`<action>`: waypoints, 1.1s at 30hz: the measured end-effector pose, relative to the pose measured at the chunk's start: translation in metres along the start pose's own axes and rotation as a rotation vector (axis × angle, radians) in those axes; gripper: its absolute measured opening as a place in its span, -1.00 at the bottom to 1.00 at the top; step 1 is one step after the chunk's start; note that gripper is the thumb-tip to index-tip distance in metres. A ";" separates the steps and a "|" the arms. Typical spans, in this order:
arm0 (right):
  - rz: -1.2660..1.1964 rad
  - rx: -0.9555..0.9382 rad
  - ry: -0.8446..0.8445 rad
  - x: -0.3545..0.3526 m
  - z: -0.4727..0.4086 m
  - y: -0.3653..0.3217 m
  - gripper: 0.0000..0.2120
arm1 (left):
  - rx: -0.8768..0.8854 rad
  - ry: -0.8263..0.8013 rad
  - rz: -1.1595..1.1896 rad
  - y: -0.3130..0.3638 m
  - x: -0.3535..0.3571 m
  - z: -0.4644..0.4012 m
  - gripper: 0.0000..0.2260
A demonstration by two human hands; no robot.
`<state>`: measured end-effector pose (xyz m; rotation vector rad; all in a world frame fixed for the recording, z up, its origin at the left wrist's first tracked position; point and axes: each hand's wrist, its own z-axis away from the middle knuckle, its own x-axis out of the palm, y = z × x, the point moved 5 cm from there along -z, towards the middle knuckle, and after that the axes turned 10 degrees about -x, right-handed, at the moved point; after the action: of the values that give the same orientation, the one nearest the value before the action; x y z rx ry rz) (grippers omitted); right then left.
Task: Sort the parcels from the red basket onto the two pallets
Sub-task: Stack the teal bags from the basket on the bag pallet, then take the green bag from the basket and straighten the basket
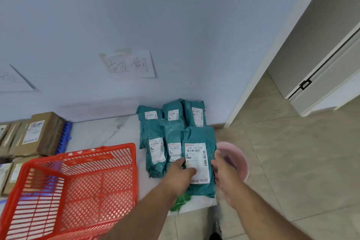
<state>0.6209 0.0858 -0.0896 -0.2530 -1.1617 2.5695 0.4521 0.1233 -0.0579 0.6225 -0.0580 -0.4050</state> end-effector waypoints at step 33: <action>0.067 0.056 -0.137 -0.009 -0.282 0.072 -0.60 | -0.154 0.214 -0.117 -0.037 0.064 -0.277 -0.29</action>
<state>0.6940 0.2349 -0.3282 -0.1060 -1.1429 2.7106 0.5456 0.2249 -0.3091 0.5156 0.2127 -0.4497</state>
